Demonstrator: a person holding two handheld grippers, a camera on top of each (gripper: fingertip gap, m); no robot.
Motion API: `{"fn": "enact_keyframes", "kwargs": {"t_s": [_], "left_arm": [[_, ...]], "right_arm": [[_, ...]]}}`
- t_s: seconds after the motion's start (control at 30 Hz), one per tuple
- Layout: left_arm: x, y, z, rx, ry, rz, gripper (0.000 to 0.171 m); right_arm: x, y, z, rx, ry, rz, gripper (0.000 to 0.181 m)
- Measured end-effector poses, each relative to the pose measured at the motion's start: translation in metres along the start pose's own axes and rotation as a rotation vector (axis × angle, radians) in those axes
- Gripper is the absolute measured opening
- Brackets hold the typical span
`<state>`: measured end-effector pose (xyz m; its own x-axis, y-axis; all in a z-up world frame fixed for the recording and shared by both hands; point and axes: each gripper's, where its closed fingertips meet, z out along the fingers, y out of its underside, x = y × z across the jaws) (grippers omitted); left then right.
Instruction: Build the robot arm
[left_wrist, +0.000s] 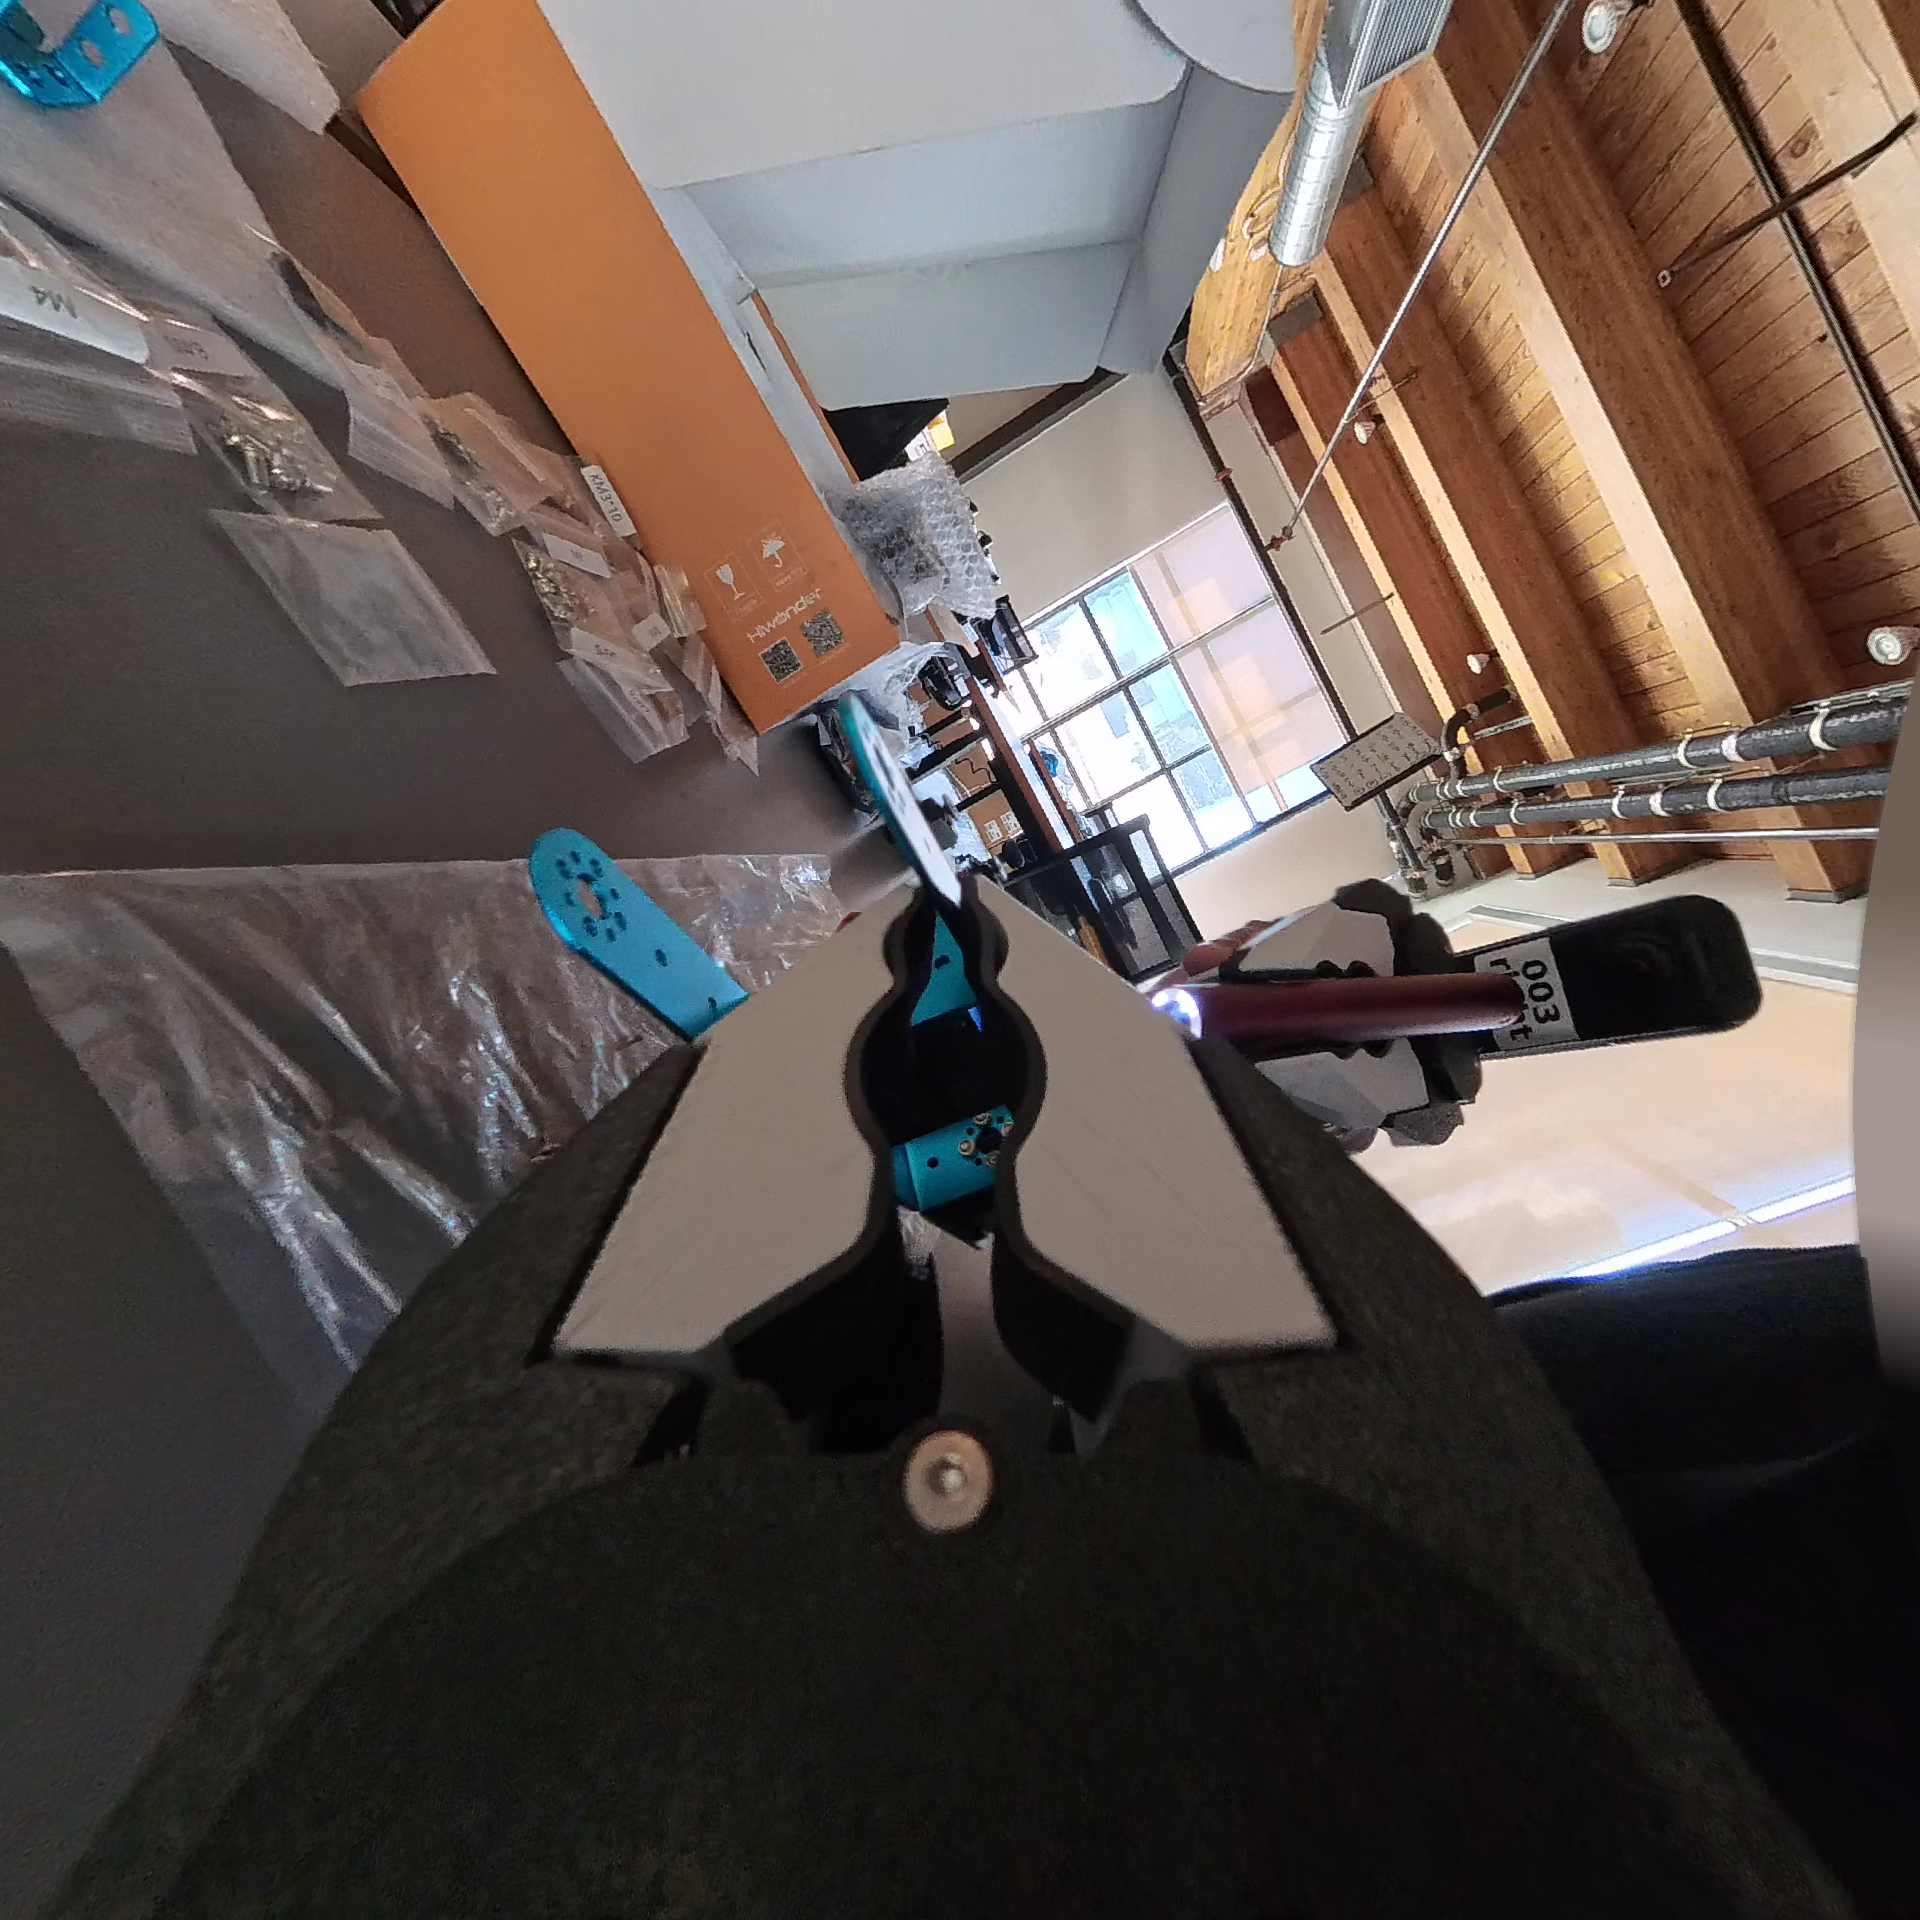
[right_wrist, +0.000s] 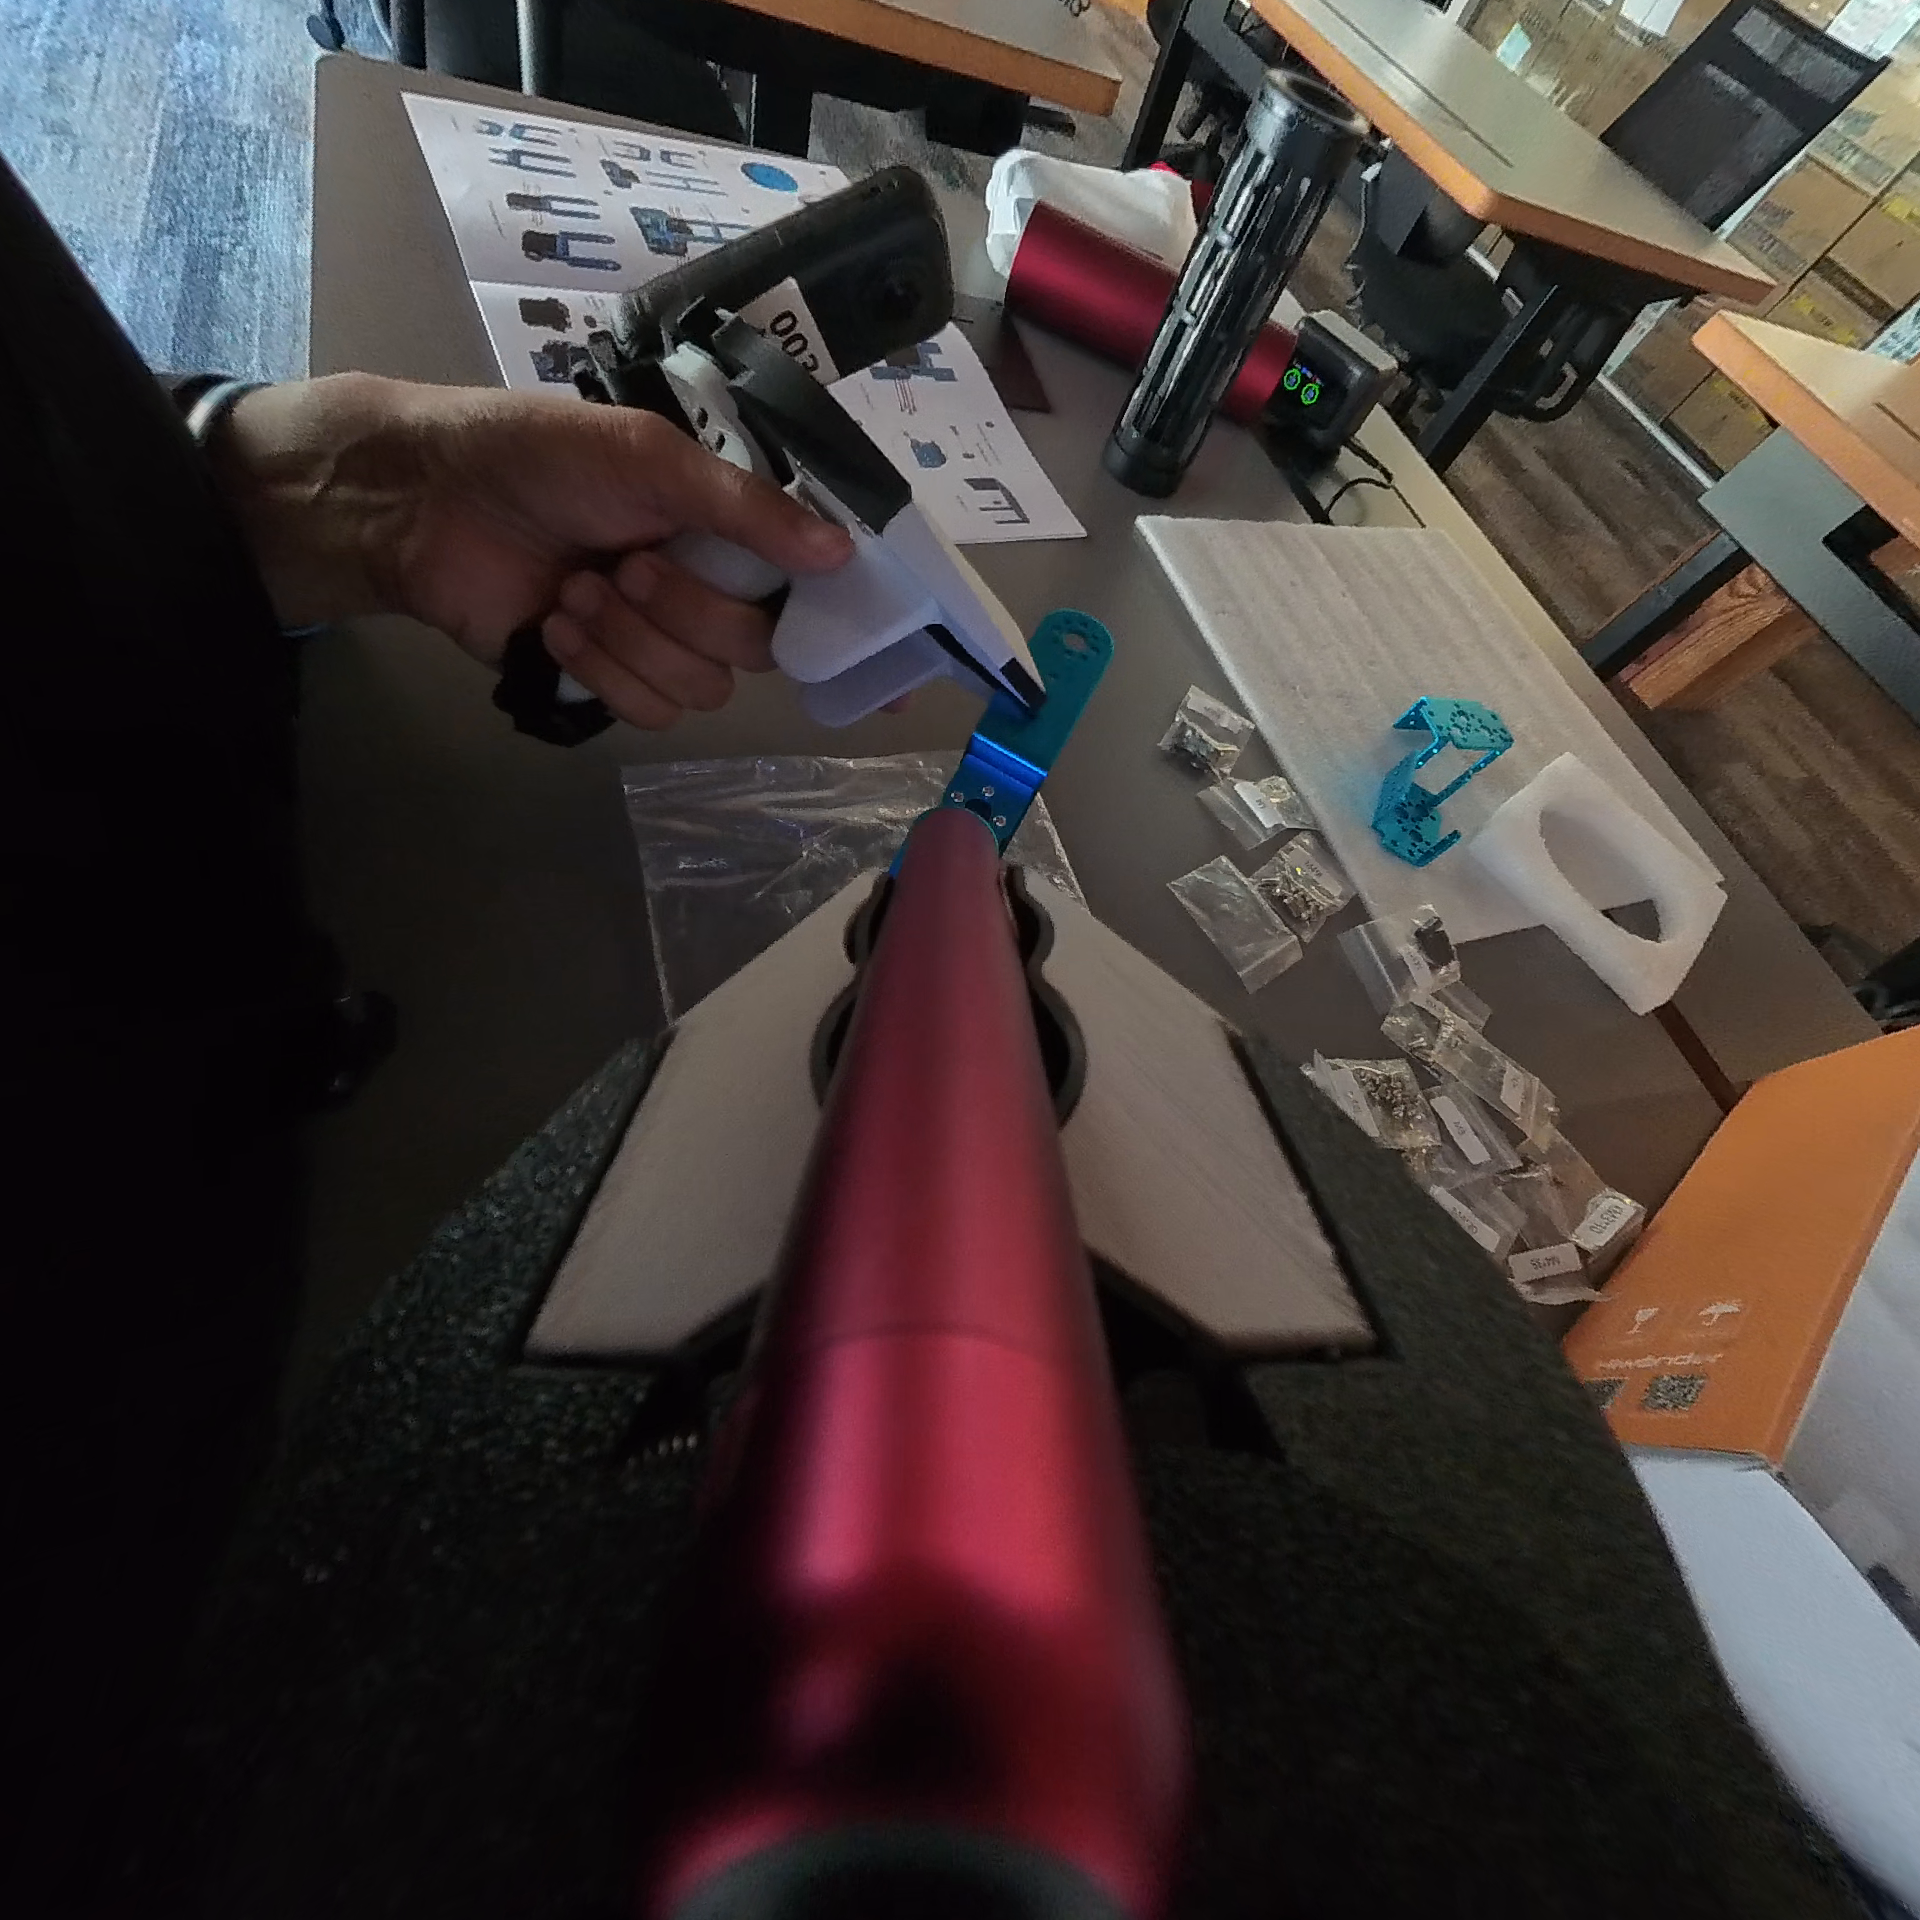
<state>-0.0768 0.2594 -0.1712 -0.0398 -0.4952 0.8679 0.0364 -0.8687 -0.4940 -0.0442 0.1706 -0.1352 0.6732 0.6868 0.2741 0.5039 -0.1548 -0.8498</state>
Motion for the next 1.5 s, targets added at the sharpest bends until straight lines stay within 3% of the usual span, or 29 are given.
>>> {"fn": "enact_keyframes", "kwargs": {"t_s": [0.43, 0.83, 1.03, 1.5], "left_arm": [[0.011, -0.003, 0.009, 0.005, 0.017, -0.033, 0.001], [0.025, -0.004, 0.022, -0.106, 0.051, -0.003, 0.0], [0.032, -0.002, 0.029, -0.19, 0.063, 0.039, 0.0], [0.039, -0.003, 0.036, -0.211, 0.058, 0.024, 0.0]], "right_arm": [[0.009, -0.012, -0.019, -0.074, -0.033, -0.1, 0.021], [0.017, -0.011, -0.022, -0.067, -0.067, -0.118, 0.021], [0.015, -0.013, -0.033, -0.038, -0.032, -0.101, 0.021], [0.009, -0.019, -0.037, -0.108, 0.029, -0.2, 0.02]]}}
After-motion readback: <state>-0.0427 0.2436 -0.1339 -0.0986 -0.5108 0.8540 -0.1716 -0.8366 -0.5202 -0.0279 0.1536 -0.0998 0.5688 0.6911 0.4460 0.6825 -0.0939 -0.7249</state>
